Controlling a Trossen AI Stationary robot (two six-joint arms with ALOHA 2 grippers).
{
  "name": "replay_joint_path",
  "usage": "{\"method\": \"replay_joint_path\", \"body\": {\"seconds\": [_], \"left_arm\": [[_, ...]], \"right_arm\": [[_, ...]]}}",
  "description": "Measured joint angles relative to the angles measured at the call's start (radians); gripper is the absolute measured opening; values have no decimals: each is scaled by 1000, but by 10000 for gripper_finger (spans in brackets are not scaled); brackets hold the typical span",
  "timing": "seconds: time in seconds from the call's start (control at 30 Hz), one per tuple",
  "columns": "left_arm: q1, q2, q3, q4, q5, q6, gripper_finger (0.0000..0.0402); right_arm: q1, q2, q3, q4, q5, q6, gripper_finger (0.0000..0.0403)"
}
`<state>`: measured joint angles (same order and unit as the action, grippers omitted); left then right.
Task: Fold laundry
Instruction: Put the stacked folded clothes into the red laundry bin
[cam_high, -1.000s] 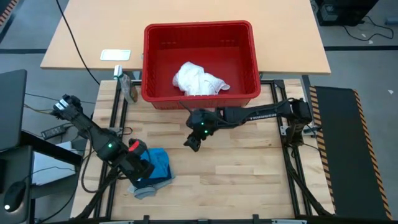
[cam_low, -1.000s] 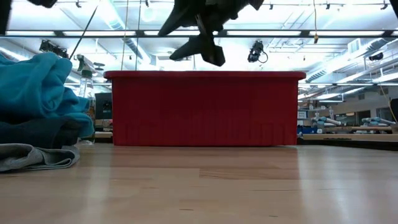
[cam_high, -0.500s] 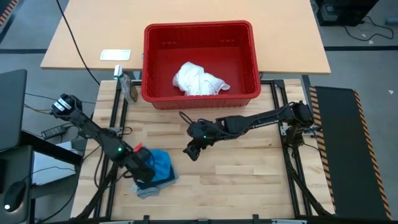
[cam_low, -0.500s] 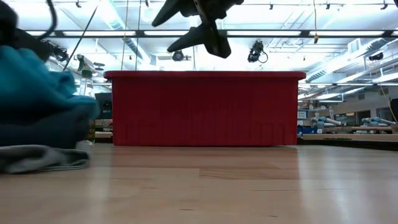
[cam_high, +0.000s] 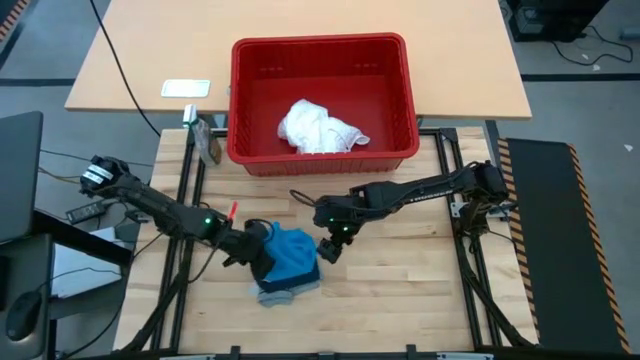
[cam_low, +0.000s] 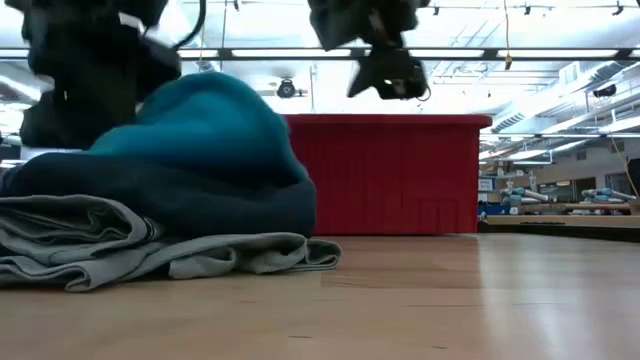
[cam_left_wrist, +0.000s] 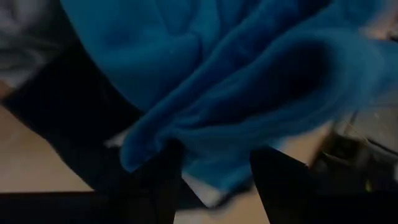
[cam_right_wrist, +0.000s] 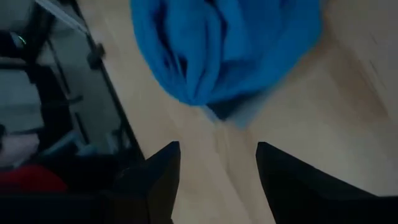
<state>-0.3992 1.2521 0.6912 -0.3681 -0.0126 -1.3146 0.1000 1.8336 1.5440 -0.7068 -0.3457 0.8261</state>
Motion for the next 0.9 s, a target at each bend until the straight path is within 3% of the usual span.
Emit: {"method": "replay_joint_path", "body": {"seconds": [0.17,0.37,0.67,0.83,0.9], "left_arm": [[3,-58,56,-140,38,26,192],[-7,-123,54,-227,44,-38,214],[-69,-70,53,-298,-34,-50,308],[-64,-5,53,-280,-37,-7,335],[-57,21,53,-261,-37,1,339]], "right_arm": [[-26,-27,0,-48,14,-51,229],[-65,-19,-5,17,49,-77,265],[-67,-20,-238,398,14,78,342],[-63,-19,-408,699,36,194,366],[-59,-20,-456,736,64,232,370]]}}
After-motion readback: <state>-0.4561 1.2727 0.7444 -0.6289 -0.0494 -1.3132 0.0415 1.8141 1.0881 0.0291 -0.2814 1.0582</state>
